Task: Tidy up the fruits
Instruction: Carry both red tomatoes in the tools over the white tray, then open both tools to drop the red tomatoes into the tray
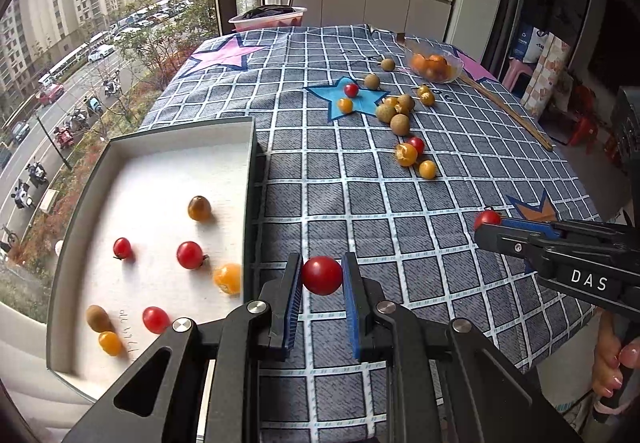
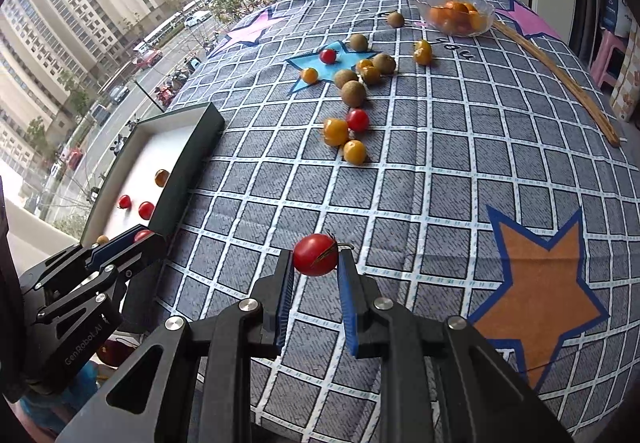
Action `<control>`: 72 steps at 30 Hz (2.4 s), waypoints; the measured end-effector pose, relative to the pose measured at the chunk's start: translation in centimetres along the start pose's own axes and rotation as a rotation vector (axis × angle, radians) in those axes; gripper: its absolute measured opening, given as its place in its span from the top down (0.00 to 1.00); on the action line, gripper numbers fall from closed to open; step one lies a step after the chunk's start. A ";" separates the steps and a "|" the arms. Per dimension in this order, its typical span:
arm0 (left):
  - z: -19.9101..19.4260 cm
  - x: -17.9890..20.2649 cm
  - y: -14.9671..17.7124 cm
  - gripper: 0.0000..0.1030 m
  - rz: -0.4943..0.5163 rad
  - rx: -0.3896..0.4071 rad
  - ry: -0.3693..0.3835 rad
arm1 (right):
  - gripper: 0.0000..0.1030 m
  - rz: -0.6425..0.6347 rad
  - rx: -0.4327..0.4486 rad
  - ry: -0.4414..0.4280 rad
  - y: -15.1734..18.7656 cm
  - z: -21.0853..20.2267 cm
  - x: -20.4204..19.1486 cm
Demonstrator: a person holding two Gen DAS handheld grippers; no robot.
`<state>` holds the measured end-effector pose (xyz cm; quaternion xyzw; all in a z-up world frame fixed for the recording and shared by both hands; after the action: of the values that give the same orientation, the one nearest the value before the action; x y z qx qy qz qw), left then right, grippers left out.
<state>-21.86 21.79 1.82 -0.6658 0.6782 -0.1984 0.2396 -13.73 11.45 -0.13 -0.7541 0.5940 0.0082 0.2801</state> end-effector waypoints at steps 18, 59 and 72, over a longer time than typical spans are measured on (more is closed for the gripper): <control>1.2 -17.9 -2.3 0.79 -0.136 -0.035 -0.204 | 0.77 -0.159 -0.067 -0.081 -5.9 5.2 -14.1; 8.4 -19.5 -0.9 0.79 -0.143 -0.174 -0.199 | 0.31 -0.304 -0.094 -0.020 -6.0 11.1 -17.9; 4.2 -14.4 -4.1 0.19 -0.055 -0.012 -0.186 | 0.30 -0.160 -0.026 0.028 -5.5 6.3 -8.1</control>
<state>-16.05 36.21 1.73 -0.7010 0.6358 -0.1384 0.2921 -9.18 22.12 -0.36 -0.8026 0.5357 -0.0170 0.2618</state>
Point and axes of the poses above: each gripper's, at about its wrist camera, not at the fingertips, and z roughly the way its jaws point, x to its right, y to its underside, the point moved 7 cm from there along z, roughly the way its jaws point, and after that the axes turned 10 degrees about z, right-handed, at the moved point
